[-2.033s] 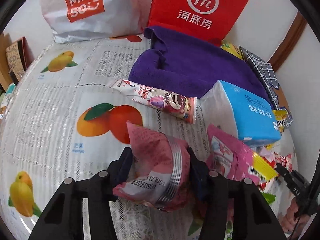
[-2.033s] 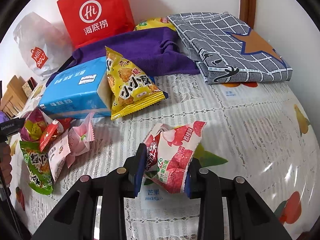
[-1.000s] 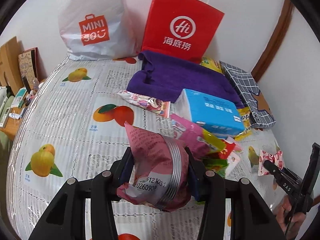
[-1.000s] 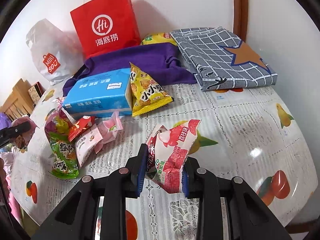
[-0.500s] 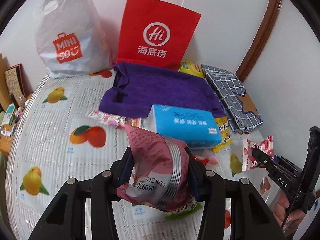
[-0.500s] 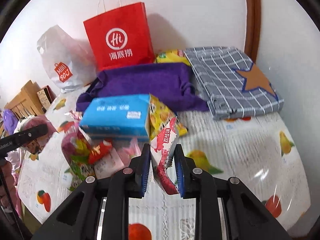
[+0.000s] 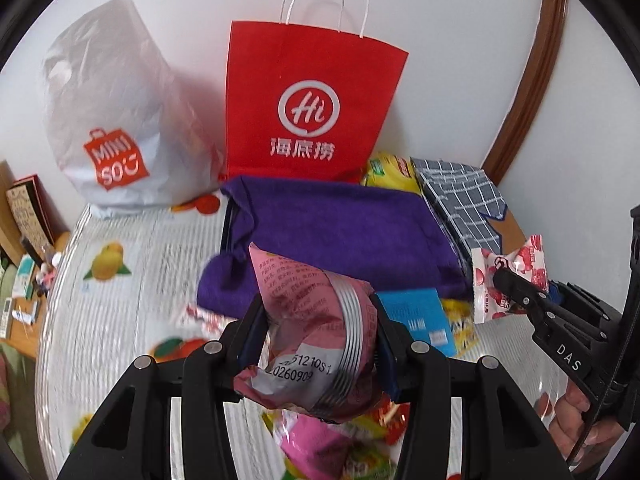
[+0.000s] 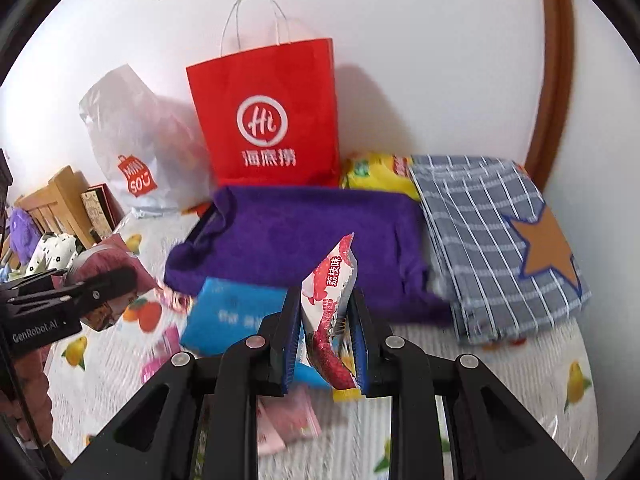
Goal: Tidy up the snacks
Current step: 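Carry both held candies toward the purple towel by the red bag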
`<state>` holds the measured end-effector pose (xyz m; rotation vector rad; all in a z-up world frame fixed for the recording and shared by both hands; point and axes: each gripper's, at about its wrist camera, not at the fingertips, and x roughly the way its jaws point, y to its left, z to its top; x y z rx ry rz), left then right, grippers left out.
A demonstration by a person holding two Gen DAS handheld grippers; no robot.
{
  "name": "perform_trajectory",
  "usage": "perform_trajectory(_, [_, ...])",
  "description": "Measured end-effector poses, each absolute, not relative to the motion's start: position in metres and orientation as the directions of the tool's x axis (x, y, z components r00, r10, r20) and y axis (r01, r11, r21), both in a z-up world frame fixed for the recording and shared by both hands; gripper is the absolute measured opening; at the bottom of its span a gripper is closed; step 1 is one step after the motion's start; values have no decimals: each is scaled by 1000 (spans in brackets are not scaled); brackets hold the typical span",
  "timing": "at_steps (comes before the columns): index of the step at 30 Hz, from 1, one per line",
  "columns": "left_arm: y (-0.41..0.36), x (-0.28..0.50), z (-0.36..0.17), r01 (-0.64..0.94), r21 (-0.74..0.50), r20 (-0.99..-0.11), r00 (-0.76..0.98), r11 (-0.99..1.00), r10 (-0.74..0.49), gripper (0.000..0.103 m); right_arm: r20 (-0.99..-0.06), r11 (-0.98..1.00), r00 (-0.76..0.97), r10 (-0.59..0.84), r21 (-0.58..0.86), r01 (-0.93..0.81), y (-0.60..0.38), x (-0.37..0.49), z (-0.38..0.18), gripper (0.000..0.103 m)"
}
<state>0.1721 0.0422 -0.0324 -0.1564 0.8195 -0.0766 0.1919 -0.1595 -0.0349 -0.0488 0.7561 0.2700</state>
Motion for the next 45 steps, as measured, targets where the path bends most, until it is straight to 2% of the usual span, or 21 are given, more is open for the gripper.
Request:
perform_trajectory(14, [58,258,-17,-10,-148,-707,701,989,-99,46,-673,963,699,240,75,-258,-142,284,-24,23])
perform_trajectory(24, [66,312,-34,7,-155,-708,696,988,-116,46,-659,968,715,235,90,-235,-141,339,-26,23])
perform_trajectory(33, [80,337,-83,-14,-185,-786,603,983,-139,46,-727,968,652,214,67,-244,-134,368,-68,23])
perform_trajectory(45, [74,338,-90,-27,-173,-801,586,985,-125,46,-772,964,611,175,9,-265,-132,378,-86,23])
